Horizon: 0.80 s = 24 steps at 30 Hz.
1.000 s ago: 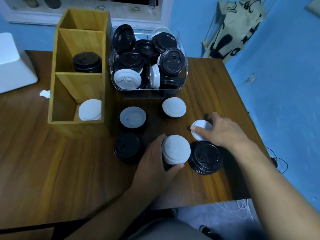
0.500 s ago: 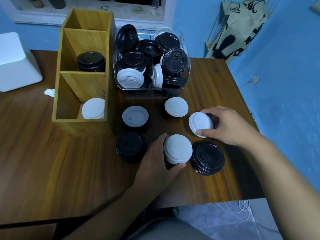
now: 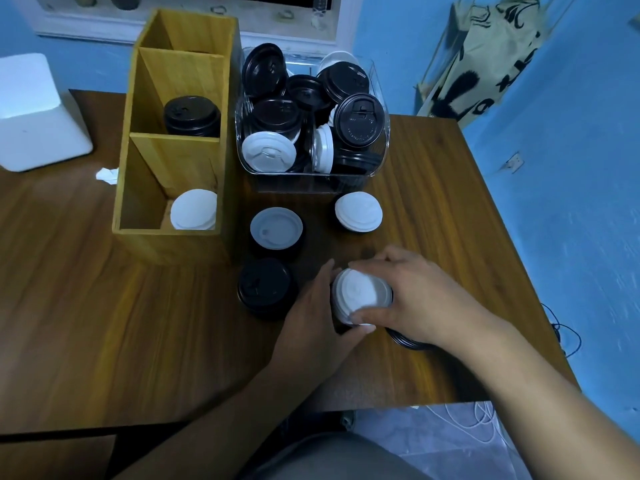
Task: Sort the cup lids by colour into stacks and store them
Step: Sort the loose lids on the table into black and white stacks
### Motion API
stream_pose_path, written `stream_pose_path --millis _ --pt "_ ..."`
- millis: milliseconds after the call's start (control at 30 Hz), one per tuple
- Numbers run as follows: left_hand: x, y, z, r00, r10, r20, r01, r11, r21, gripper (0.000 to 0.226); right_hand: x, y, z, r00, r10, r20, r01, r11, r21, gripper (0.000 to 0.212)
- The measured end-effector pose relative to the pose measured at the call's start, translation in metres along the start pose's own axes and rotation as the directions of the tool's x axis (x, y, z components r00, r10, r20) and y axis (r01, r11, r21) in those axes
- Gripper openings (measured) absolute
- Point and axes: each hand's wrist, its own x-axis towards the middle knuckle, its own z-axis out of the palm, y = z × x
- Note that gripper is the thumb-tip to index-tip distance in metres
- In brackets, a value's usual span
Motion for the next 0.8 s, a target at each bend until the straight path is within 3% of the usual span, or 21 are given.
stream_pose_path --millis 300,500,633,733,800 --pt "0.001 -0.001 0.002 0.999 0.031 -0.009 -0.031 0.999 0.010 0.111 0.011 -0.004 0.002 0.998 0.013 0.066 -0.013 1.000 -0.013 0.079" --pt "0.000 -0.004 0.008 0.996 0.078 -0.043 -0.075 0.995 0.066 0.097 0.006 -0.014 -0.002 0.996 -0.024 0.082 0.047 0.958 -0.282 0.083" --pt "0.000 -0.006 0.009 0.993 0.101 -0.068 -0.094 0.991 0.096 0.093 0.006 -0.010 -0.011 0.989 -0.040 0.141 0.073 0.968 -0.238 0.085" --pt "0.000 -0.004 0.003 0.990 0.131 -0.043 -0.127 0.989 0.081 0.088 0.029 0.009 -0.025 0.999 -0.024 -0.047 0.028 0.997 0.066 0.081" --pt "-0.001 -0.006 0.004 0.992 0.120 -0.043 -0.115 0.989 0.094 0.089 0.054 0.027 -0.028 0.972 0.013 -0.236 0.016 0.992 0.123 0.063"
